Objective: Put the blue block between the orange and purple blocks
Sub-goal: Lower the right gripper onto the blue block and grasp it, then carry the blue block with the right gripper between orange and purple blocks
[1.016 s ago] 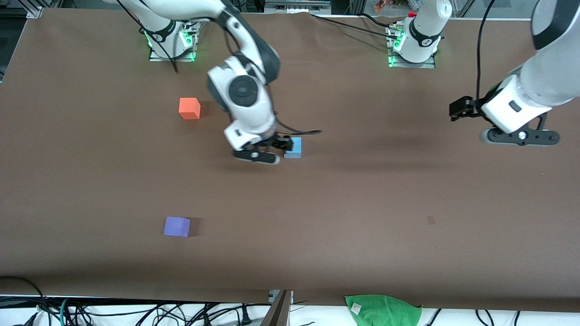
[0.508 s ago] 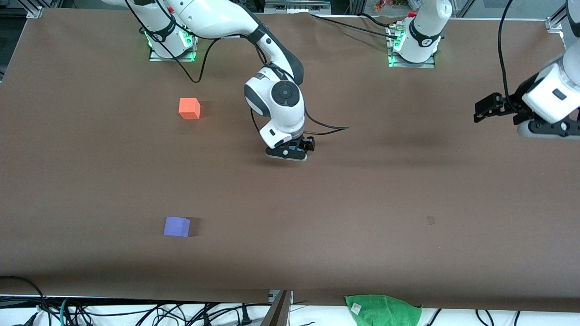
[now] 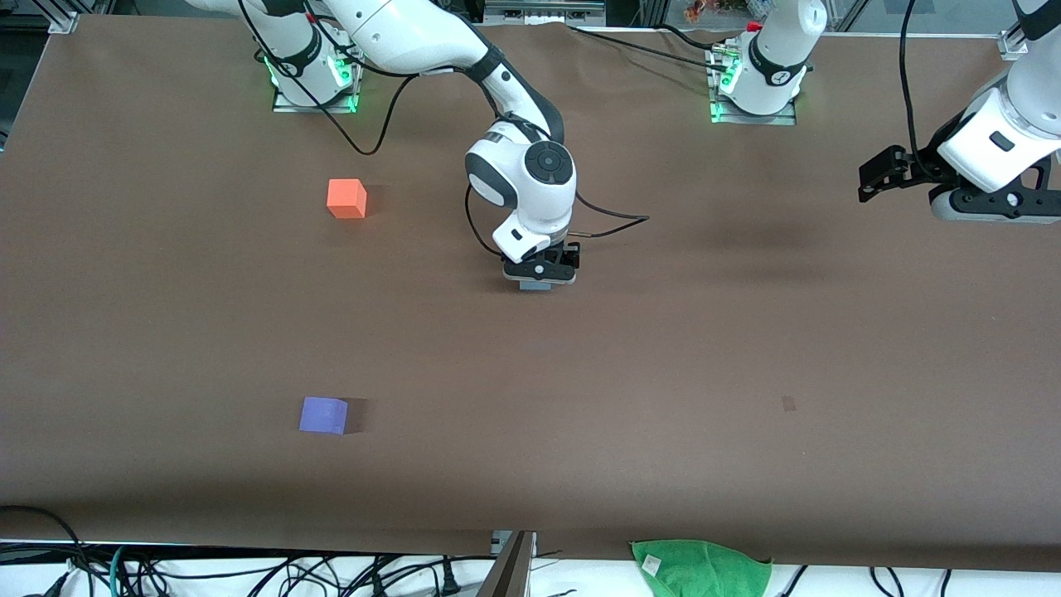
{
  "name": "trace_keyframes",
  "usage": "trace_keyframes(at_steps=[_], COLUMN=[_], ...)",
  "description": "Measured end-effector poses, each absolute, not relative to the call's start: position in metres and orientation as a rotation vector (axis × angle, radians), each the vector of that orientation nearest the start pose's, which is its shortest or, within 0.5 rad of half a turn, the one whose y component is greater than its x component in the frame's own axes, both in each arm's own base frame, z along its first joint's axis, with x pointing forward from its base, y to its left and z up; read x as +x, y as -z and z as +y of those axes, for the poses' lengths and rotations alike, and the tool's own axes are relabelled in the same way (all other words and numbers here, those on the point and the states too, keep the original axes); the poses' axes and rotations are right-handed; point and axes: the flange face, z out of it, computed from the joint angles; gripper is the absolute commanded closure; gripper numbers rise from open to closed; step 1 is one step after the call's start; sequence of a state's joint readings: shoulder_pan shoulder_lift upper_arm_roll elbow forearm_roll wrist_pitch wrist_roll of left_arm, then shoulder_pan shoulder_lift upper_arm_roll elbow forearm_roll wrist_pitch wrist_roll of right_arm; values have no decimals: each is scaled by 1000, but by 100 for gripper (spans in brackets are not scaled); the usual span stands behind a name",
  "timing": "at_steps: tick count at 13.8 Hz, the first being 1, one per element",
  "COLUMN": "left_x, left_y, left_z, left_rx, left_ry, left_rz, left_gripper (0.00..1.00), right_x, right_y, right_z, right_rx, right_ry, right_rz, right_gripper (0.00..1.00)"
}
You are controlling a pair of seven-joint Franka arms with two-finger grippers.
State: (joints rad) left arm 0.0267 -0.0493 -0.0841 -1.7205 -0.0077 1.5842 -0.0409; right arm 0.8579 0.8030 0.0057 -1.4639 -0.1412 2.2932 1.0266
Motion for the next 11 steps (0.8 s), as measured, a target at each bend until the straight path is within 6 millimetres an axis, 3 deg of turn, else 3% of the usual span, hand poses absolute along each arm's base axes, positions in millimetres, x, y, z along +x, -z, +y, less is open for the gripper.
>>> trace_keyframes(at_steps=[2,3,5,7,9,11], left_x=[536,536,536,536,536,536], left_y=[-581,-581,-581,-582,-582,-583], left_z=[-30,-30,-30,-30,-32,-35], left_rx=[-3138,-3139,-3139,-3139,-3139,-3139], left_ry=[-137,-137,-135,-129,-125,-124], left_rz=[18,17,17,18,24,32], left_gripper=[0,0,0,0,0,0], right_x=[476,478,488,508,538,567], right_y=[-206,-208,-213,-236,-271,-305], right_z=[544,544,538,523,487,439], right_rx=[-3177,-3174,-3171,-3174,-3212,-3225], right_ry=[164,168,181,194,167,117], right_rz=[121,125,127,113,60,23], right_gripper=[94,100,100,100,100,100])
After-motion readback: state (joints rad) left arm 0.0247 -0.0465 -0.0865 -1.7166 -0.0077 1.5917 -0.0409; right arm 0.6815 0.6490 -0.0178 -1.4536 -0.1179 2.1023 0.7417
